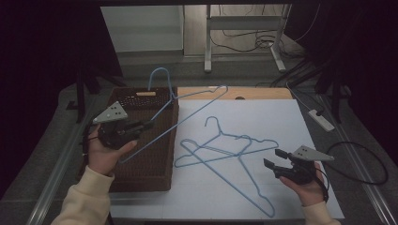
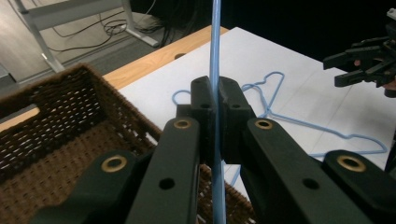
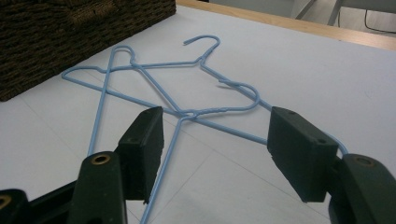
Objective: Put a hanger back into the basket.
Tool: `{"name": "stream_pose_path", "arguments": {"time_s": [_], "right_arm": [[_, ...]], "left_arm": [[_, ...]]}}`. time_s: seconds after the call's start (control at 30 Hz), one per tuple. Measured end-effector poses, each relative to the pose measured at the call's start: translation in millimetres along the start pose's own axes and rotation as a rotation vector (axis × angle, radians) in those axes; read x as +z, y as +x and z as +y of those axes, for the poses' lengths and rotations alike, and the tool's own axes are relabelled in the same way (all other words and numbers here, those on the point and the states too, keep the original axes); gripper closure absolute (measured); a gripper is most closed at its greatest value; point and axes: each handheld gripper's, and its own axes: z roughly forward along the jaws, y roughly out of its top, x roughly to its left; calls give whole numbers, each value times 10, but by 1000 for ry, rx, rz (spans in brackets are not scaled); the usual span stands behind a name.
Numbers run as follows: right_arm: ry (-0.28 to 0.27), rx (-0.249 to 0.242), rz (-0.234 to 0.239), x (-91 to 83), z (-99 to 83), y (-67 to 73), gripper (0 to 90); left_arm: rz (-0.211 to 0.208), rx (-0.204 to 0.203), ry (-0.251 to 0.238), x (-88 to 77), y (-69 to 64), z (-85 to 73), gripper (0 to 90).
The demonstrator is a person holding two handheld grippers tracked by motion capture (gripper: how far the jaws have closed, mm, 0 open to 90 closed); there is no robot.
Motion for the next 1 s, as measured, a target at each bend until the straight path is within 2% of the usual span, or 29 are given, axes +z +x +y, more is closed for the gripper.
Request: {"name": "stream_pose_path", "arguments": {"time_s": [0.43, 0.77, 1.0], "right_arm": [[12, 2, 2, 19, -11, 7, 372], [20, 2, 2, 31, -18, 5, 371], [22, 2, 1, 36, -22, 2, 371]], "left_arm": [[55, -30, 3, -184, 195, -97, 864], [116, -68, 21, -335, 404, -234, 864], [155, -83, 36, -394, 500, -302, 864]]}}
